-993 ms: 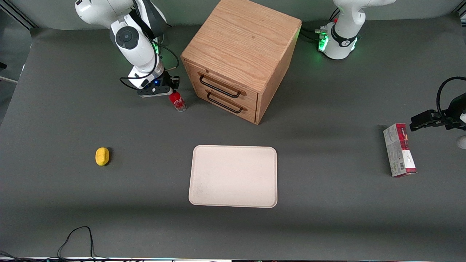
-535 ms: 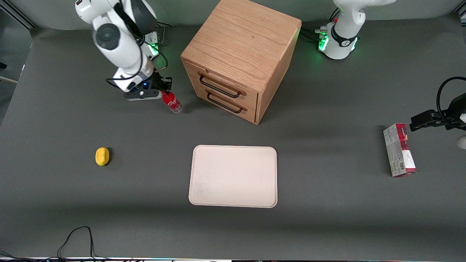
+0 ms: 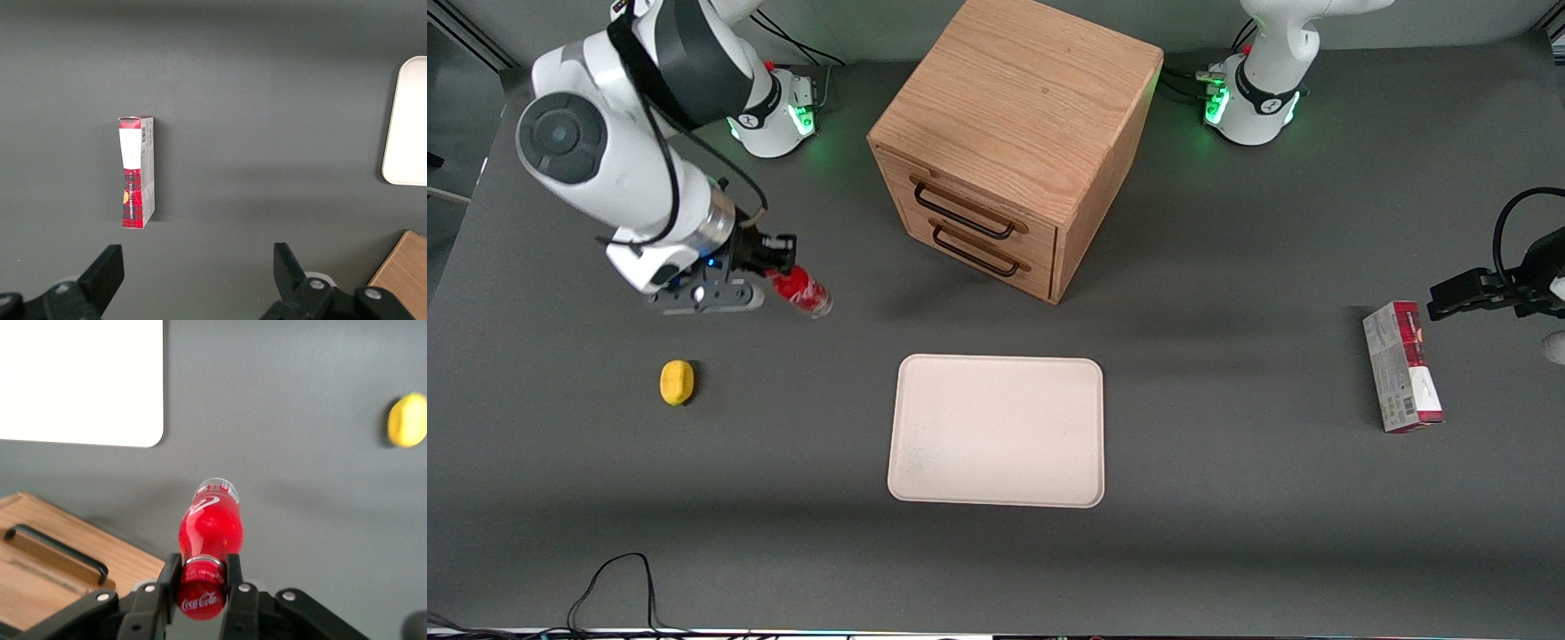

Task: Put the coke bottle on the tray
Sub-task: 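Lift the bottle and carry it toward the white tray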

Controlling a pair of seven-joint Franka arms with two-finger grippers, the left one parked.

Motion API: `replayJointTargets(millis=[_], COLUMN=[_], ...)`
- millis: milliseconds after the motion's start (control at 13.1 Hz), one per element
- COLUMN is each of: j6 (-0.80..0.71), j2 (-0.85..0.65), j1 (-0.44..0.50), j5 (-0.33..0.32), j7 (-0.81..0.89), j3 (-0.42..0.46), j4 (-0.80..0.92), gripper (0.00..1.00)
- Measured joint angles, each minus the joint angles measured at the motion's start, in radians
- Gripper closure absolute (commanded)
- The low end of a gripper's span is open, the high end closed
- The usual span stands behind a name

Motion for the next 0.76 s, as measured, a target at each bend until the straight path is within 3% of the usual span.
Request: replayJointTargets(millis=[306, 764], j6=[-0.141, -0.066], j2=[0.262, 0.492], j1=[-0.078, -0.109], j5=[0.044, 0.049], j7=[-0.042, -0.068], j3=[0.001, 0.016], j4=[0.37, 0.612], gripper=[0.95, 0.97])
